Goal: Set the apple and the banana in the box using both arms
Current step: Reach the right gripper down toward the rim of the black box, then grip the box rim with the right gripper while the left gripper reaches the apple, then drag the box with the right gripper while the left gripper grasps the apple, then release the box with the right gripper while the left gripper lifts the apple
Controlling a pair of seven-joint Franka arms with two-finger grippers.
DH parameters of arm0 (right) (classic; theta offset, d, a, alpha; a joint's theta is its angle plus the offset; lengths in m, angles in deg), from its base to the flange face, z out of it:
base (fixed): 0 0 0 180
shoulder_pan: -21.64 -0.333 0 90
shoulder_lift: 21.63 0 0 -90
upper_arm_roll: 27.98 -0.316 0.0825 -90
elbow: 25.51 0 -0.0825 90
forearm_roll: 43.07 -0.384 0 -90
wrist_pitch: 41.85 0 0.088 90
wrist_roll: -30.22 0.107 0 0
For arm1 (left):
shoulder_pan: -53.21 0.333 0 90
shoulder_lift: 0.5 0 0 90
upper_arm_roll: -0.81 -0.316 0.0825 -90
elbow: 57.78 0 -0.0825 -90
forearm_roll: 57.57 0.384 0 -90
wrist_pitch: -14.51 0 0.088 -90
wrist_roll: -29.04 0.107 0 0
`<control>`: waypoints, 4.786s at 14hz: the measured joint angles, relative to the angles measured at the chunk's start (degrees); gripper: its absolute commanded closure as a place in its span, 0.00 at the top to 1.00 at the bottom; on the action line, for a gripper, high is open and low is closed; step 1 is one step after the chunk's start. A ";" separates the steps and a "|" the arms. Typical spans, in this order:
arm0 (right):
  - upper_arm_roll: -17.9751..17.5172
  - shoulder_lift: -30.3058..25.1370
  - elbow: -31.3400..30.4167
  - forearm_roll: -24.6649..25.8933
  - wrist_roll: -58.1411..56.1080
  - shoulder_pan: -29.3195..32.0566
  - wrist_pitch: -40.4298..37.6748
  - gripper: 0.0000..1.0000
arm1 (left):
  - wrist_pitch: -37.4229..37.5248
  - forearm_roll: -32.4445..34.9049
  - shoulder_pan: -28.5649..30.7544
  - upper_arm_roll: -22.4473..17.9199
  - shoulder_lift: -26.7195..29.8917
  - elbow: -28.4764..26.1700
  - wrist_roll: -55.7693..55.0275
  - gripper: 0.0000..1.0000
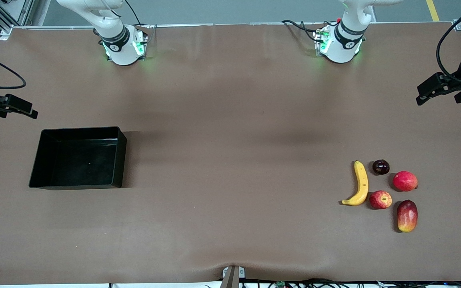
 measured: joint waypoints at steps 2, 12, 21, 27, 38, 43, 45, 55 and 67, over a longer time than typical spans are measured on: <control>0.02 1.00 0.06 1.55 0.00 0.09 -0.13 1.00 | 0.00 0.00 0.00 0.00 -0.06 0.02 0.02 1.00; 0.28 20.96 2.73 11.98 -11.21 9.06 12.62 1.00 | 0.04 0.00 -0.06 0.05 -0.63 0.13 0.05 1.00; -0.61 28.02 -6.30 1.09 -18.06 14.16 31.11 0.73 | 0.02 0.00 -0.11 0.04 -8.76 3.80 0.05 1.00; -0.13 28.25 -7.14 0.90 -30.65 16.98 33.64 0.00 | -0.22 1.32 -1.15 0.02 -13.60 4.06 0.05 1.00; -1.32 26.23 1.10 -0.64 -14.56 9.93 7.56 0.00 | -26.10 5.32 3.93 -0.56 -34.02 4.08 0.20 1.00; -1.86 23.09 1.86 -7.13 7.14 -5.15 3.57 0.00 | -35.51 5.32 4.40 -0.47 -40.35 4.25 0.28 1.00; -1.88 23.16 1.64 -10.08 12.91 -11.12 6.38 0.00 | -38.08 5.32 4.38 -0.43 -42.20 4.29 0.28 1.00; -1.84 28.04 0.97 -20.57 21.06 -31.51 25.91 0.00 | -44.70 5.35 4.40 -0.45 -47.00 5.20 0.29 0.00; 1.92 25.72 15.31 -13.37 29.20 -23.40 -0.38 1.00 | -24.24 5.46 3.84 9.73 -30.39 3.61 -6.01 0.00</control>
